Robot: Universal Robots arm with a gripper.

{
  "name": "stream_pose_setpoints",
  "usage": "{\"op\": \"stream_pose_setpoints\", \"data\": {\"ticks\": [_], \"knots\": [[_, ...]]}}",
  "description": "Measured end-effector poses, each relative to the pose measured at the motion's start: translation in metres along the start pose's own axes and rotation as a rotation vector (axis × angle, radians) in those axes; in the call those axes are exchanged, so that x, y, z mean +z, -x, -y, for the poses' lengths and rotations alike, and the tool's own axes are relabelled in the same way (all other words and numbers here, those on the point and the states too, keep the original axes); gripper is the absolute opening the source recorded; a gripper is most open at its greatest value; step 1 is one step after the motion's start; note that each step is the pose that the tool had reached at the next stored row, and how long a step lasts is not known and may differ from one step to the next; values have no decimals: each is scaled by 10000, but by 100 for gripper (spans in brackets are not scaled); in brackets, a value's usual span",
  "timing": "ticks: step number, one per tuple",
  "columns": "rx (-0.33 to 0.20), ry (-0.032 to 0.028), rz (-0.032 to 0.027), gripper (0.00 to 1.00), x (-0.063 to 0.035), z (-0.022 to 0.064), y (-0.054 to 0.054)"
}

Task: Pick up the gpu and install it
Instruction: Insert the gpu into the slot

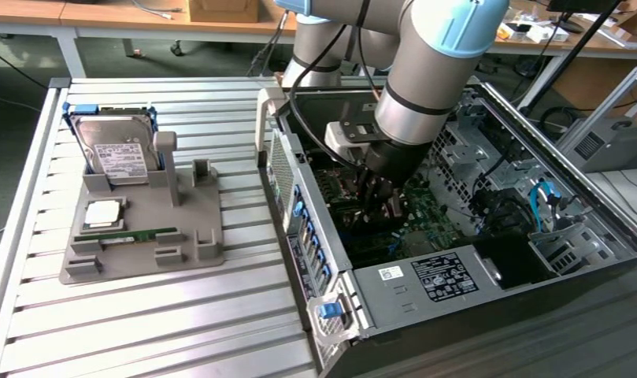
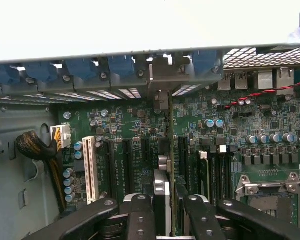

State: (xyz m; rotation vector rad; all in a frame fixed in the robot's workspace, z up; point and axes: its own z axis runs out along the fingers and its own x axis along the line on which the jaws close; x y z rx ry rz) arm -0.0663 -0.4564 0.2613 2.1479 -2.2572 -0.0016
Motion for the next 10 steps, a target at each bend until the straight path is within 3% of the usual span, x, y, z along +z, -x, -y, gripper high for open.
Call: {"op": "stream_pose_setpoints", "data": {"ticks": [10], "knots": [[-180, -4, -7, 27, -23, -2, 3]]}}
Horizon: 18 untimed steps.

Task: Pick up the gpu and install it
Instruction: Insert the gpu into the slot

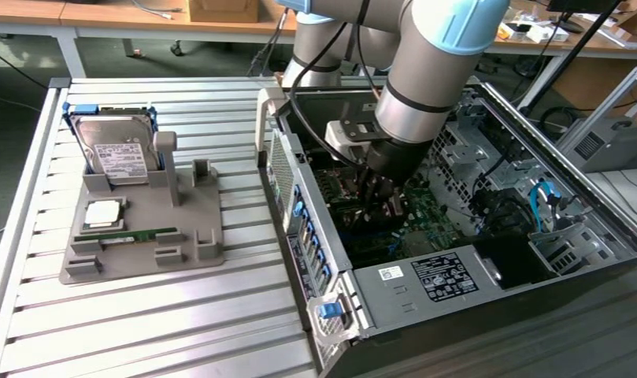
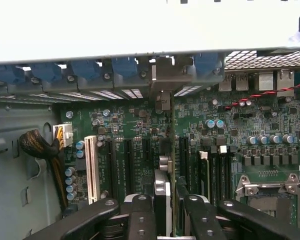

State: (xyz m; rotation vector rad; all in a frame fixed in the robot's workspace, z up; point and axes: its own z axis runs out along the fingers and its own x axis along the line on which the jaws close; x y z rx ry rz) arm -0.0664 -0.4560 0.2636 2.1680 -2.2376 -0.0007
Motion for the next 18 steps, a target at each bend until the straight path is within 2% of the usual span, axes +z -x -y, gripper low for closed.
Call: {"op": "stream_pose_setpoints", "data": {"ticks": [7, 18], "knots": [[-205, -4, -3, 27, 5, 0, 4], [-231, -3, -3, 27, 20, 3, 25]]}}
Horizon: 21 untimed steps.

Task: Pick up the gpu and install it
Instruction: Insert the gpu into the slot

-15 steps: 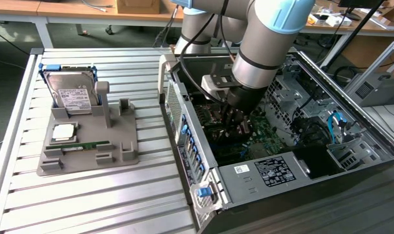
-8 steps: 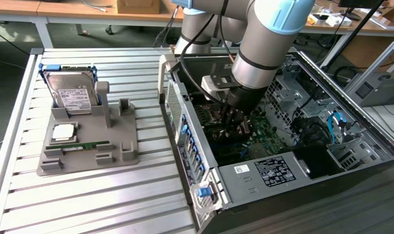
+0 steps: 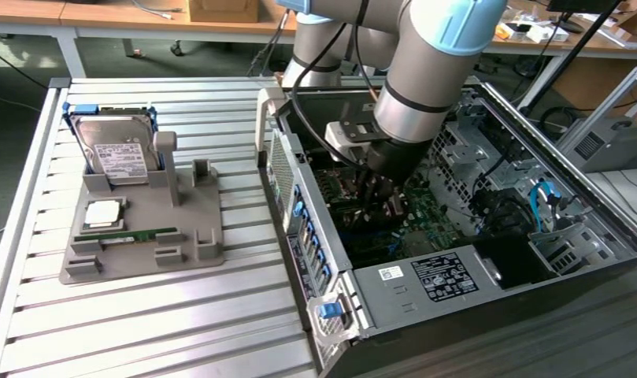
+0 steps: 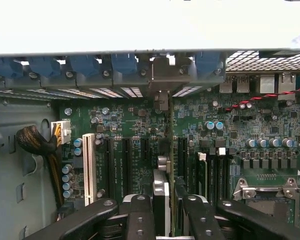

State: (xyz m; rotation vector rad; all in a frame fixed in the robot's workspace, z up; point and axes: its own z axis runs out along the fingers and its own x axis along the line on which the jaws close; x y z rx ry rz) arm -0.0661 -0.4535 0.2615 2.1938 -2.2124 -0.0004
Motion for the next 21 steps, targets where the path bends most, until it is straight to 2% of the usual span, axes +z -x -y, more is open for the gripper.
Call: {"op": "stream_pose_setpoints", "data": {"ticks": [15, 21], "knots": [[1, 1, 3, 27, 20, 14, 2], [7, 2, -13, 27, 20, 18, 4]]}}
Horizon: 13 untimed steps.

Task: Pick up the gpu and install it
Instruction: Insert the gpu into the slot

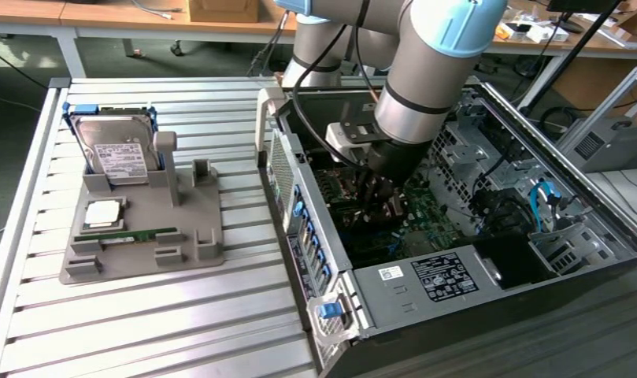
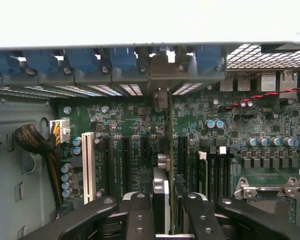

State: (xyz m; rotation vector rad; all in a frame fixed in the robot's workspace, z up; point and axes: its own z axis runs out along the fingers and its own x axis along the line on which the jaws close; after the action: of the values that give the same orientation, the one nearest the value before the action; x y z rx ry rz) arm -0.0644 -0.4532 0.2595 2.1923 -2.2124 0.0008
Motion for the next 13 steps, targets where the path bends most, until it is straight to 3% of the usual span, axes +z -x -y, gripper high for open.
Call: {"op": "stream_pose_setpoints", "data": {"ticks": [13], "knots": [[147, 4, -13, 27, 3, 0, 3]]}}
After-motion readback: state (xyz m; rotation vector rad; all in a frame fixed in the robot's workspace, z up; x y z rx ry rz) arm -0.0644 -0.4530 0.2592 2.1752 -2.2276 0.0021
